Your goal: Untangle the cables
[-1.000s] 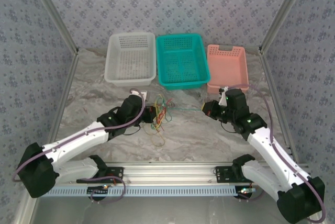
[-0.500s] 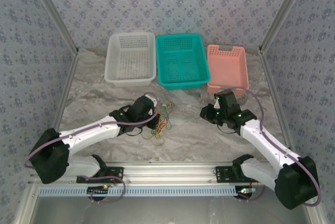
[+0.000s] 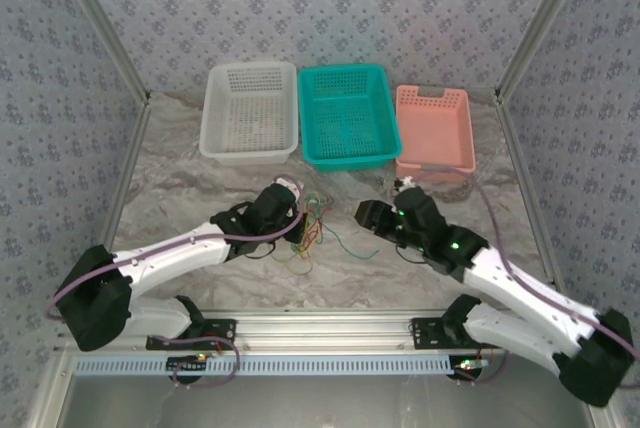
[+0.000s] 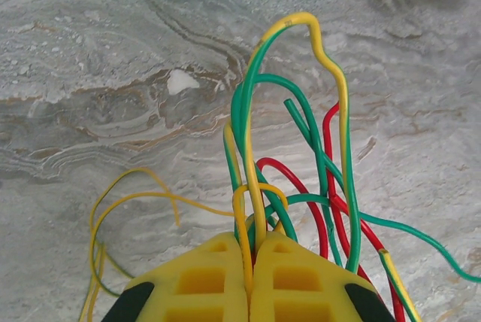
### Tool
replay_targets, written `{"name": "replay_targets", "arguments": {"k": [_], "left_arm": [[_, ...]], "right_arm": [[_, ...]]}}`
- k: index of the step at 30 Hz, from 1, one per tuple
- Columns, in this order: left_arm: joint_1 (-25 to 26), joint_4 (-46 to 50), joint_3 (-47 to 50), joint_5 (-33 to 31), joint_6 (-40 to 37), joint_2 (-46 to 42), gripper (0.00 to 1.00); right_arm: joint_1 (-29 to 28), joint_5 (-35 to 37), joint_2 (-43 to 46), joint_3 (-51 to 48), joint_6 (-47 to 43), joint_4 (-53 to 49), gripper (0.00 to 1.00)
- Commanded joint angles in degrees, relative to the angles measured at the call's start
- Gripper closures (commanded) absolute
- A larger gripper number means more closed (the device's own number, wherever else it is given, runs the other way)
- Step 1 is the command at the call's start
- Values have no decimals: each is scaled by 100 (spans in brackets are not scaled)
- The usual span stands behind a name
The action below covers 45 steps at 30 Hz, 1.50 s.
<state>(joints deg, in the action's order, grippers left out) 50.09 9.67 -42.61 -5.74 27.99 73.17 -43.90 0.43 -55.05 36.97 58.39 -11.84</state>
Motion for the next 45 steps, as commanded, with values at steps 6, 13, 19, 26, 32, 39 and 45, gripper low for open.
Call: {"name": "replay_targets", "arguments": {"k": [6,13,19,26,32,39,45], "left_arm": [[89,-525,-193,270,251,-154,100],[98,-602,-273,382,277,-178,100],[74,-255,-380,176,180,-366,100],[-235,899,-793,-463,-171,-246,100],[-303,1674,-1189,-1403,-152,-66,100],[-608,2121,-1093,-1902,-65,-269,100],[-782,1962,-969,-1706,31,-316,100]], "right_arm": [[-370,-140,-1816,512,518,1594,44],[-373,-319,-2606,612,691,2134,52],[-23,-292,-2496,687,567,1741,100],[291,352,-1557,1000,-473,110,100],[405,830,-1415,1264,-668,-633,100],[1175,711,-705,1107,-1096,-1166,100],[1265,484,-776,1202,-1321,-1305,100]]}}
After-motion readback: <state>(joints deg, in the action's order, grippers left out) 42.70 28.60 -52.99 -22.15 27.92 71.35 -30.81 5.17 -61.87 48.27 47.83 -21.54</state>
